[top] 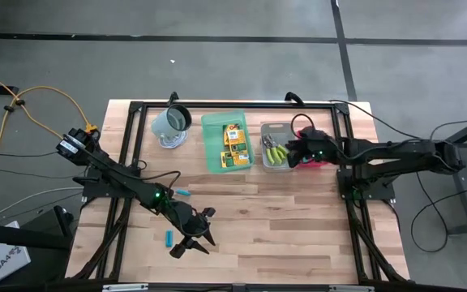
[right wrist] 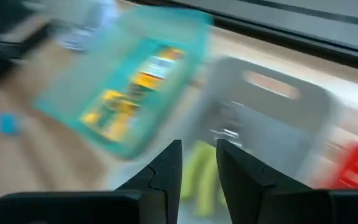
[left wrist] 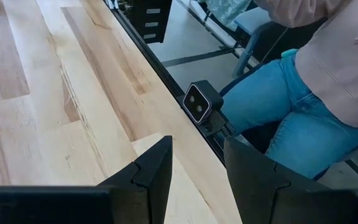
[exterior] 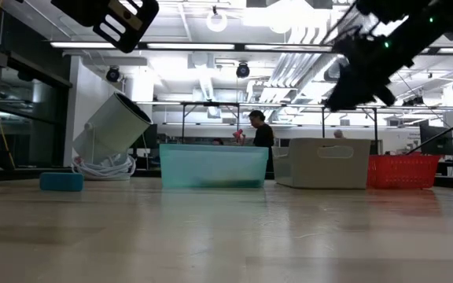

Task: Pick & Place School Supplies
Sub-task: Put the top blue eraser into the red bin

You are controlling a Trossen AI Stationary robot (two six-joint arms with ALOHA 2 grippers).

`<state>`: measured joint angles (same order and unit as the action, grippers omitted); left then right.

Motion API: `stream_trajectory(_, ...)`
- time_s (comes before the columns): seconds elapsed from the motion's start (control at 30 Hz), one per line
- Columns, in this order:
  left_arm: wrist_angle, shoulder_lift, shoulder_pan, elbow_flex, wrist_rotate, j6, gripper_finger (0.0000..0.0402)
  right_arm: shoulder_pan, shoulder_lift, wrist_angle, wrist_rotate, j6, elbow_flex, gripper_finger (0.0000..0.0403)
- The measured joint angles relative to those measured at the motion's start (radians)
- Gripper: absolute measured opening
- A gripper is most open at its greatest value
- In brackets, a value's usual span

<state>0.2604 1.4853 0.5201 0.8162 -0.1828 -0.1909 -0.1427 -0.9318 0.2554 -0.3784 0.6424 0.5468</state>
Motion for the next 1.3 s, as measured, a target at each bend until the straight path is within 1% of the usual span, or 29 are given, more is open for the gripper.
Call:
stream_trajectory(0.13, -0.01, 0.0, 0.0, 0.0, 0.039, -0.03, 0.0142, 0.061, -0.008, -0.111, 0.06, -0.036, 0.0, 0.0091)
stream_trajectory(0.3, -0.06, 0.0, -0.003, 0.0, 0.058, -0.059, 0.0142, 0.164, -0.055, -0.157, 0.067, -0.037, 0.0, 0.0091)
stream_trajectory(0.47, -0.166, -0.011, -0.001, 0.0, 0.127, -0.134, 0.0142, 0.274, -0.149, -0.268, 0.07, -0.04, 0.0, 0.0091)
stream_trajectory(0.6, -0.255, -0.031, 0.016, 0.0, 0.196, -0.171, 0.0142, 0.343, -0.241, -0.397, 0.071, -0.045, 0.0, 0.0091)
stream_trajectory(0.83, -0.38, -0.076, 0.056, 0.0, 0.329, -0.184, 0.0142, 0.424, -0.382, -0.554, 0.07, -0.045, 0.0, 0.0091)
stream_trajectory(1.0, -0.501, -0.088, 0.067, 0.0, 0.406, -0.184, 0.0142, 0.47, -0.453, -0.642, 0.071, -0.045, 0.0, 0.0091)
stream_trajectory(1.2, -0.733, -0.088, 0.055, 0.0, 0.482, -0.212, 0.0142, 0.512, -0.48, -0.712, 0.07, -0.046, -0.001, 0.0091)
stream_trajectory(1.3, -0.811, -0.088, 0.038, 0.0, 0.502, -0.234, 0.0142, 0.525, -0.48, -0.723, 0.067, -0.046, -0.001, 0.0091)
